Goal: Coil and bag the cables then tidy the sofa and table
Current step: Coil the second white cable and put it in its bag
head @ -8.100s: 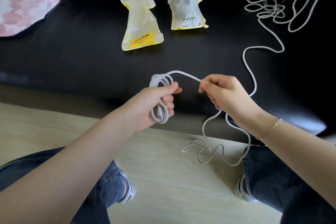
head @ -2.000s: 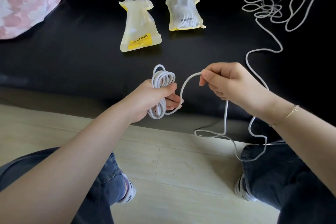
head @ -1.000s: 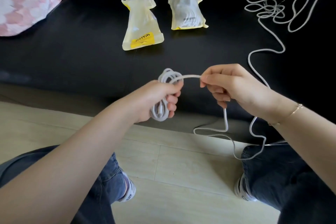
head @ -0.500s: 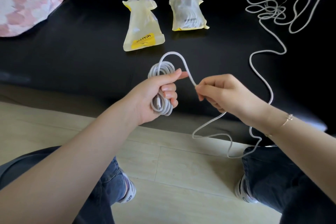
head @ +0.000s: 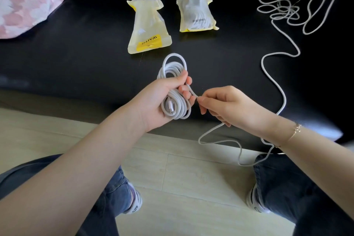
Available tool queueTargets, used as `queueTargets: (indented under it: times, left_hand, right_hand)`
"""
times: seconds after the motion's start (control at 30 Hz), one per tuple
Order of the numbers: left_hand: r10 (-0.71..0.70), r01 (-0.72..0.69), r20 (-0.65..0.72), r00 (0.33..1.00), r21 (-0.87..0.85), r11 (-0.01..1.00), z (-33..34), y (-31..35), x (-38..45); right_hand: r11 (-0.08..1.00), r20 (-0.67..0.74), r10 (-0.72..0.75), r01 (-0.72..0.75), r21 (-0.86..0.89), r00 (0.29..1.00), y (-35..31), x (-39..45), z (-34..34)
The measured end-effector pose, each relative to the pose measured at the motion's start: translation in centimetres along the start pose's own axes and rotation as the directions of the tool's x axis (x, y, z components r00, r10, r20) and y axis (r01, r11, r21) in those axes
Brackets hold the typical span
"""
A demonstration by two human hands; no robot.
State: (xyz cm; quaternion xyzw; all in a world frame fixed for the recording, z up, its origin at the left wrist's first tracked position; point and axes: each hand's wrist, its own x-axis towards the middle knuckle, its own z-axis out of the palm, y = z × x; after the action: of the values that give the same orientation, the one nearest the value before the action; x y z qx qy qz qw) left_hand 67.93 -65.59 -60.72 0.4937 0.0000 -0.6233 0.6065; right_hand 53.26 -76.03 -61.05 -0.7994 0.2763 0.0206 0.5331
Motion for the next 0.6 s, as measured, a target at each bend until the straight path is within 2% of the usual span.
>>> queueTargets:
  times: [0.13,0.23,0.37,0.43,0.53,0.6]
  left_hand:
    - [0.024,-0.025,-0.018,1.0,-0.016,1.0,-0.5,0.2,0.1]
    - [0.001,0.008,0.062,0.998,-0.138,0.99,-0.6,0.3,0.0]
    - [-0.022,0.042,0.128,0.991,-0.152,0.987,-1.1,0.7,0.2]
    - [-0.038,0.051,0.092,0.995,-0.146,0.988,-1.2,0.9,0.2]
    - [-0.036,0.031,-0.039,0.999,-0.115,0.993,-1.3,0.6,0.4]
    - [-0.028,0.021,-0.058,0.998,-0.112,0.994,-1.2,0.3,0.4]
  right_hand:
    - [0.999,0.029,0.025,-0.026,0.031,0.999,0.0,0.0,0.1]
    - [0.999,0.045,0.018,-0.02,0.033,0.999,0.2,0.0,0.4]
    - [0.999,0.056,0.005,-0.007,0.033,0.998,0.3,0.0,0.3]
    - [0.999,0.062,-0.002,0.0,0.034,0.998,0.3,-0.1,0.3]
    - [1.0,0.088,0.002,-0.004,0.026,0.996,0.5,-0.3,0.4]
    - [1.0,0.1,0.007,-0.008,0.018,0.995,0.7,-0.2,0.6]
